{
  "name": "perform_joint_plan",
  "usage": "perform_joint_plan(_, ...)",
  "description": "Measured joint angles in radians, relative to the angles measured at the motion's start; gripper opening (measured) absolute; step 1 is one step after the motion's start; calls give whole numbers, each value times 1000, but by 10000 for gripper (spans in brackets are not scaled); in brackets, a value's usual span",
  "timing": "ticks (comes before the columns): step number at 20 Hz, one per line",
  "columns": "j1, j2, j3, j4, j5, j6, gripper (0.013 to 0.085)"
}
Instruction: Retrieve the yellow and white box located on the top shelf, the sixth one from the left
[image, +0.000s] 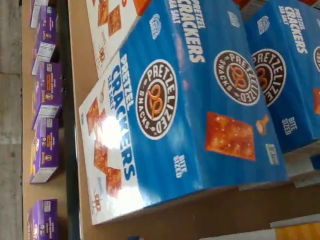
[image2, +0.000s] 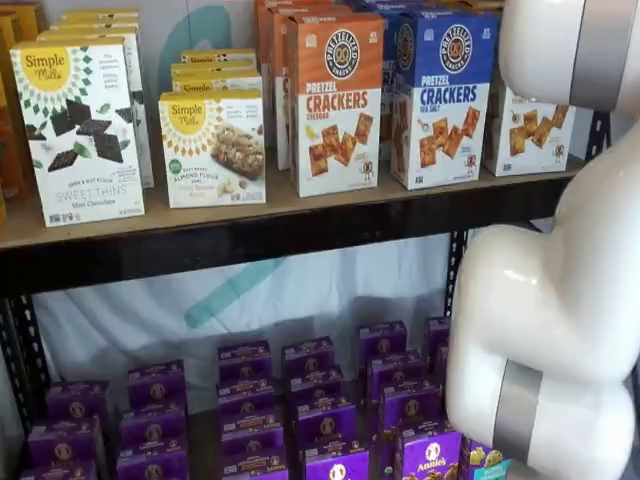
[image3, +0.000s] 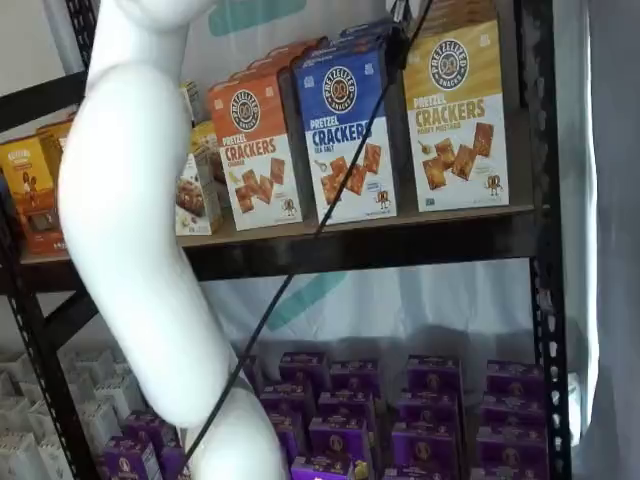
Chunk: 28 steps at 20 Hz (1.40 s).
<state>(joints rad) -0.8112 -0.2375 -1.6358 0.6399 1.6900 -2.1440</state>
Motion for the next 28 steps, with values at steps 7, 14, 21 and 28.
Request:
perform_joint_plan(7,29,67,-94,-46,48,25,850)
perform_joint_plan(14,51,84,-119,-69,1,24,850)
perform_joint_plan(21,75,162,-244,-141,72,39,850)
perform_joint_plan(28,99,167,-243,-193,62,32,850)
